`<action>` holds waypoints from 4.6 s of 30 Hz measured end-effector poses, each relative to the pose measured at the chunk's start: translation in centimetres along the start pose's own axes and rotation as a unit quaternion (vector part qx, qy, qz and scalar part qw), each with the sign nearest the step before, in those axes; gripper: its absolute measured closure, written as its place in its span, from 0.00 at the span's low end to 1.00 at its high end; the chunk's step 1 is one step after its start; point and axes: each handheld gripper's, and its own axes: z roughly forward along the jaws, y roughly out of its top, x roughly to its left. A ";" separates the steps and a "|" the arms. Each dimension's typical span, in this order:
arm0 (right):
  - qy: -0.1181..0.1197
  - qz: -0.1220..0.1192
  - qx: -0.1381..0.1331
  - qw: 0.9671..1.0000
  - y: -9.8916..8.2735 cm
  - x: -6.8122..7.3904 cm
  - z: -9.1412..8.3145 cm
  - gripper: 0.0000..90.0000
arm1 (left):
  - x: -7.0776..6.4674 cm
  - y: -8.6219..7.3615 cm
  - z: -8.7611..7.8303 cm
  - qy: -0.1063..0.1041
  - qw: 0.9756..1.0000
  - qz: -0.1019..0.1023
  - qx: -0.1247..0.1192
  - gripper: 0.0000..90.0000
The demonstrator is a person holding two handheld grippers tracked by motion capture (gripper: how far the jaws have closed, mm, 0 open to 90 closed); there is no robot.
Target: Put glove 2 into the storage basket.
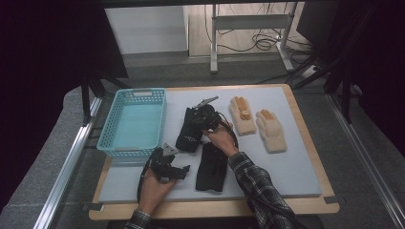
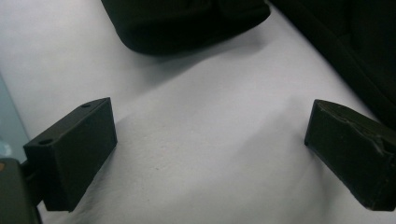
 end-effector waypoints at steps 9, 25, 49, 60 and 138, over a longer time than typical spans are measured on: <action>0.013 -0.017 -0.017 1.000 0.3 1.3 -5.2 0.97 | 0.0 0.0 0.0 0.000 1.000 0.000 0.000 0.03; 0.041 -0.028 -0.004 0.999 -5.0 4.3 -12.8 0.96 | -0.1 0.0 0.0 -0.001 1.000 -0.004 -0.003 0.03; 0.011 -0.002 0.019 1.000 -10.7 4.4 -9.8 0.63 | 0.0 0.0 0.0 0.001 1.000 -0.004 -0.003 0.03; 0.030 0.033 -0.016 0.999 -12.4 1.7 -12.7 0.50 | 0.3 -0.4 -0.7 0.000 1.000 -0.012 -0.003 0.04; -0.046 -0.001 -0.019 0.999 -17.0 0.4 -13.5 0.42 | 2.5 -2.6 -2.4 -0.002 1.000 -0.002 0.004 0.01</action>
